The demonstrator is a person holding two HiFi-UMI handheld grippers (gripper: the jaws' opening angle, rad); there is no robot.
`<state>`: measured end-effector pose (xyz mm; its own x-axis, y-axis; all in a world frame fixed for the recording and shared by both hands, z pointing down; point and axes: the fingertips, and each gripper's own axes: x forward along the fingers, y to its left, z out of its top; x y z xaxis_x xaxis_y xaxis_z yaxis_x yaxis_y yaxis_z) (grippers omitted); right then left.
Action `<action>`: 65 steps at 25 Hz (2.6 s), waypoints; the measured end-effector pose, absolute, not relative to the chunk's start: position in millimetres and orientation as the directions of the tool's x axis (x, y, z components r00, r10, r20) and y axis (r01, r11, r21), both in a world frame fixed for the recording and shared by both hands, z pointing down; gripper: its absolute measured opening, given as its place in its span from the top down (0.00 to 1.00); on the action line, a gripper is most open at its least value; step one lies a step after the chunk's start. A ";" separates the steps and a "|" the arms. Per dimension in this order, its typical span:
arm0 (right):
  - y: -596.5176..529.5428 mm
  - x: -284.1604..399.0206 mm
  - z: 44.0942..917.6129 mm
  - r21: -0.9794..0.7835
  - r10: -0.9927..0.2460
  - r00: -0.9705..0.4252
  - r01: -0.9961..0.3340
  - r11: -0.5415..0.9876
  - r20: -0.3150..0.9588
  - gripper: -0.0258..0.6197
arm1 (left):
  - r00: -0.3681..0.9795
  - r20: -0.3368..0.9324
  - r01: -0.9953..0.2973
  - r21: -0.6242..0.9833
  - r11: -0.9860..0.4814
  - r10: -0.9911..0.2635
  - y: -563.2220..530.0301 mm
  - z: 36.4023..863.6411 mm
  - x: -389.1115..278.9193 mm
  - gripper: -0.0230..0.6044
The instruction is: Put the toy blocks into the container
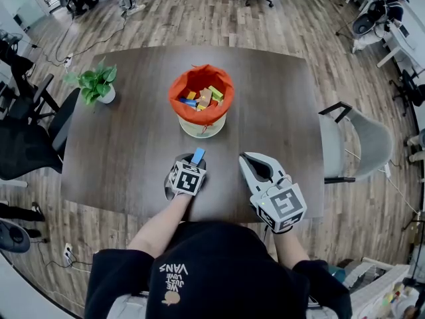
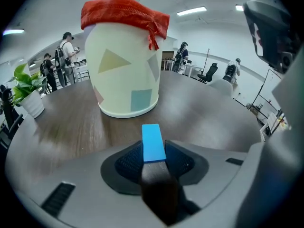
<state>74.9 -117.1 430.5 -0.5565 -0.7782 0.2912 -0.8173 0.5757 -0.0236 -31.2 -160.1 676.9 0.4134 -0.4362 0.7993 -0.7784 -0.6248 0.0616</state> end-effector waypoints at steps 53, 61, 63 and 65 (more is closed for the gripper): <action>-125.6 62.6 420.4 -0.014 -0.755 -0.601 -0.785 0.619 0.262 0.93 | 0.664 0.282 -0.705 -0.070 -0.706 -0.692 -228.6 429.8 3.0 0.72; -129.1 75.9 421.3 -0.012 -0.779 -0.567 -0.811 0.585 0.268 0.93 | 0.661 0.318 -0.701 -0.061 -0.710 -0.680 -264.3 433.5 13.4 0.72; -129.3 77.2 421.8 -0.010 -0.783 -0.561 -0.814 0.580 0.270 0.93 | 0.656 0.338 -0.702 -0.056 -0.710 -0.675 -270.5 438.8 14.3 0.72; -128.5 78.3 422.3 -0.011 -0.783 -0.560 -0.815 0.579 0.270 0.93 | 0.654 0.356 -0.698 -0.054 -0.714 -0.667 -274.0 443.3 16.4 0.72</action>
